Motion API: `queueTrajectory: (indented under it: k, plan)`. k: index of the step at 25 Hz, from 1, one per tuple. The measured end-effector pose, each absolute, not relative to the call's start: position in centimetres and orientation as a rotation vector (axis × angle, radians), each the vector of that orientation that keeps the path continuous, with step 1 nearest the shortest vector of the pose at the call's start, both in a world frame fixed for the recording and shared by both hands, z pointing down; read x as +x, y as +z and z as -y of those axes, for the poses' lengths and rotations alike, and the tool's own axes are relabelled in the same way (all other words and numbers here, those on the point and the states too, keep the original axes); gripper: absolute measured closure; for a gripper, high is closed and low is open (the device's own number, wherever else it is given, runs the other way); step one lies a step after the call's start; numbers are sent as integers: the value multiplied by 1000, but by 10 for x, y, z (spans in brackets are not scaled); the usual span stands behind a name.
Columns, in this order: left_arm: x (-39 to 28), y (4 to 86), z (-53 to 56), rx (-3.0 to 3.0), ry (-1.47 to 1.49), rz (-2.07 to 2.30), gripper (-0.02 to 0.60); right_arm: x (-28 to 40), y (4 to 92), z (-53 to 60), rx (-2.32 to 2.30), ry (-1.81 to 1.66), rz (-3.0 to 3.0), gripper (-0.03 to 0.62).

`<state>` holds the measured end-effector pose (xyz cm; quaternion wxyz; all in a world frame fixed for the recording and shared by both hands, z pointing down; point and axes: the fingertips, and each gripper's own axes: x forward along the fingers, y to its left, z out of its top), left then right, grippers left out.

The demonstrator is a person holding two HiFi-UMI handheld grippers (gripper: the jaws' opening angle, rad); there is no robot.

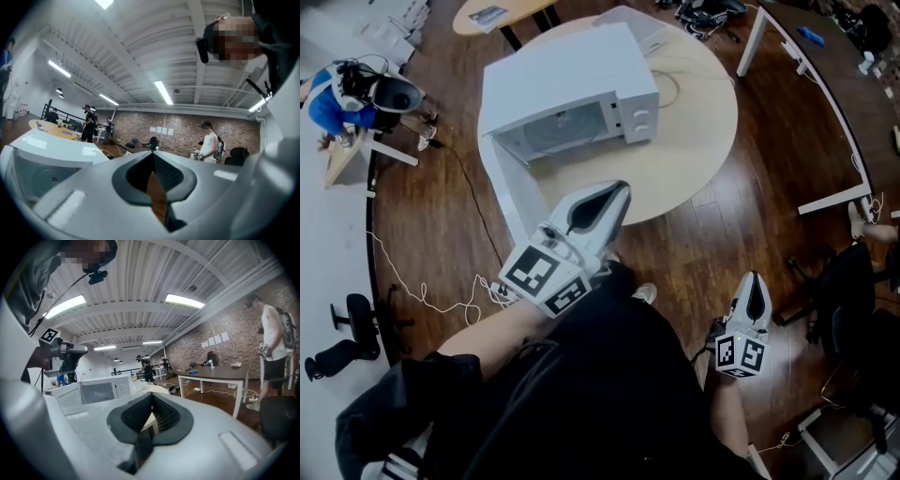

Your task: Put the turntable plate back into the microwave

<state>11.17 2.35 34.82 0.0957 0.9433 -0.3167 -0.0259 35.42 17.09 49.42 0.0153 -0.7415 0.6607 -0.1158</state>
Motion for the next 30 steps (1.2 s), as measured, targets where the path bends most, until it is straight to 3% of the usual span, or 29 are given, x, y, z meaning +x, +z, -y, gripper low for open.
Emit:
queueTrajectory:
  k: [8, 30]
  plan:
    - [133, 388, 24, 2919, 20, 996, 578, 384, 483, -191, -2422, -330, -1953, 592]
    - [9, 426, 66, 2665, 15, 1404, 578, 313, 461, -82, -2189, -269, -2369, 592]
